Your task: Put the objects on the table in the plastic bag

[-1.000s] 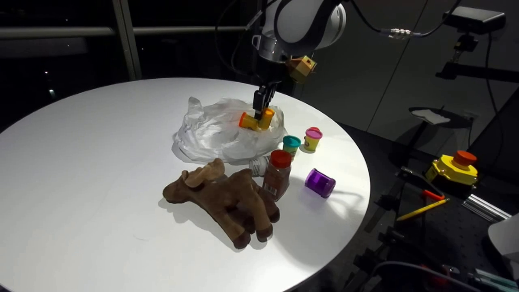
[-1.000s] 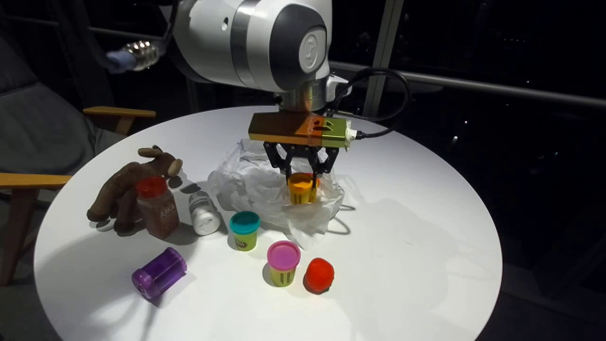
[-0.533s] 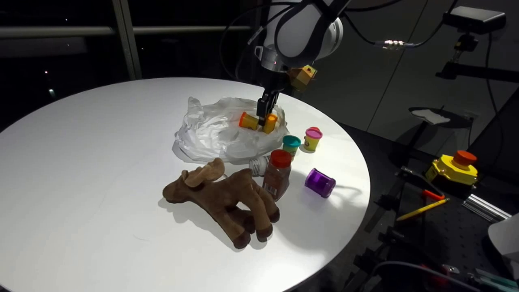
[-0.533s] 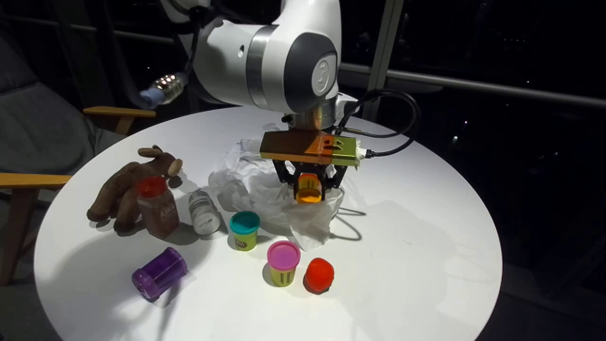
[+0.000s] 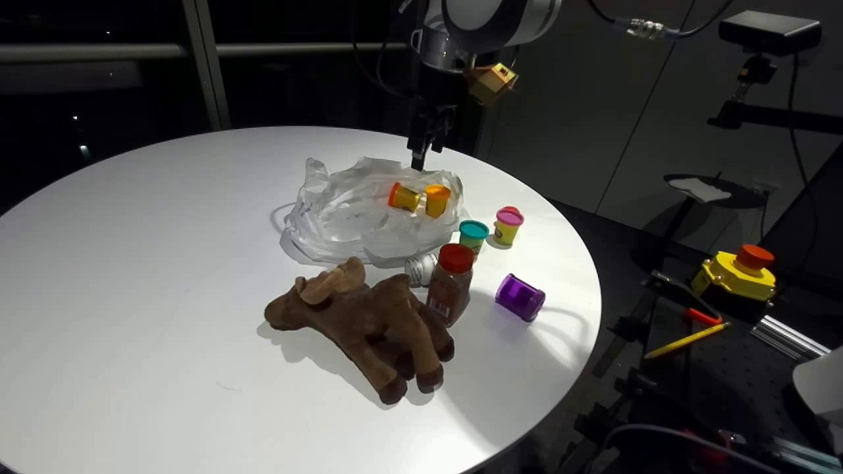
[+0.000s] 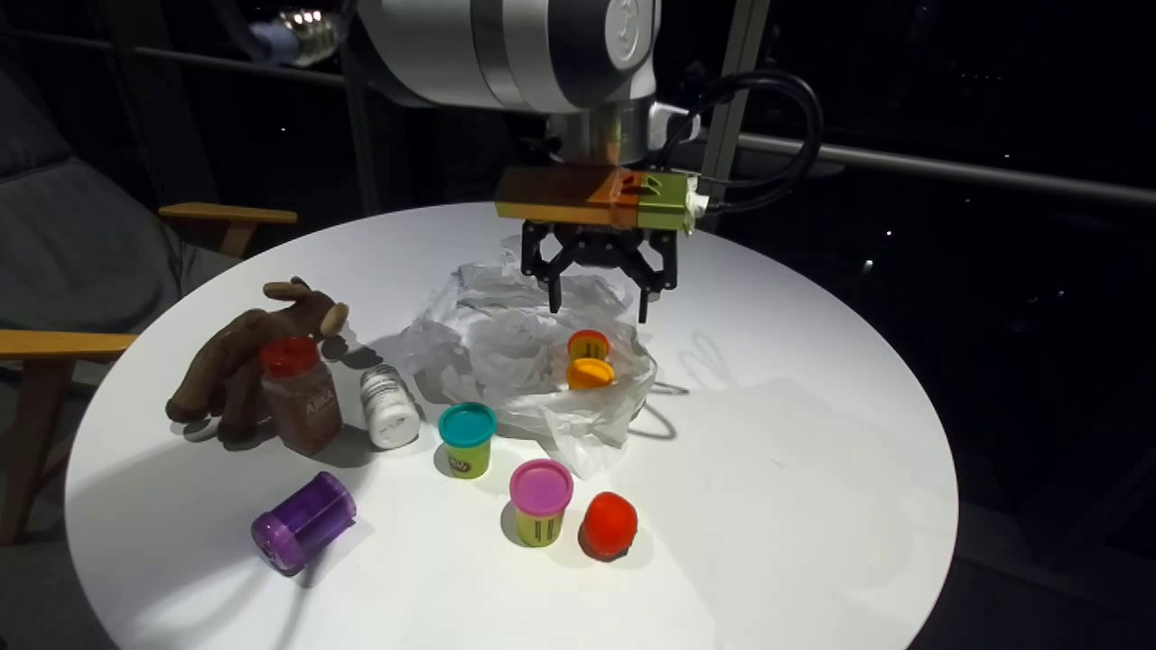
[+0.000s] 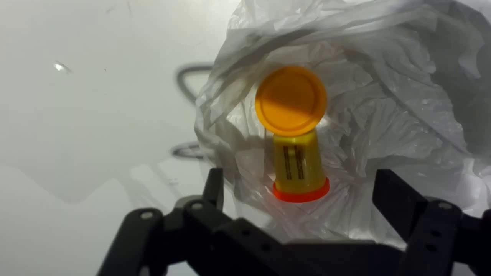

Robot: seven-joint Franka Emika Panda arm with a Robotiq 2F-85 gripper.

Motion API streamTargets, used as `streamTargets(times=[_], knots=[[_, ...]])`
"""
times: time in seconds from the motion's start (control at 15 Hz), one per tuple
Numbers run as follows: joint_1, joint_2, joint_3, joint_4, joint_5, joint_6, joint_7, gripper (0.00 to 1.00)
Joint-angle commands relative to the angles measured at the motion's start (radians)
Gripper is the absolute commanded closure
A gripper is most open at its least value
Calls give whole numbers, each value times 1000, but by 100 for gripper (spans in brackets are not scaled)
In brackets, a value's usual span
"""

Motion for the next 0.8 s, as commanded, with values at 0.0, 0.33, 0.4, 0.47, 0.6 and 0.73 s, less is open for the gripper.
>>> streamTargets(times=[0.0,0.33,0.4,0.47,0.6,0.73], knots=[[44,-133,-32,-82,-10,-134,104,0],[32,-260,3,-229,55,-236,107,0],[27,-274,9,-263,76,-217,93,0],[25,-277,10,-297,91,-196,87,0],[17,-274,18,-348,138,-164,56,0],[16,-268,30,-397,184,-105,18,0]])
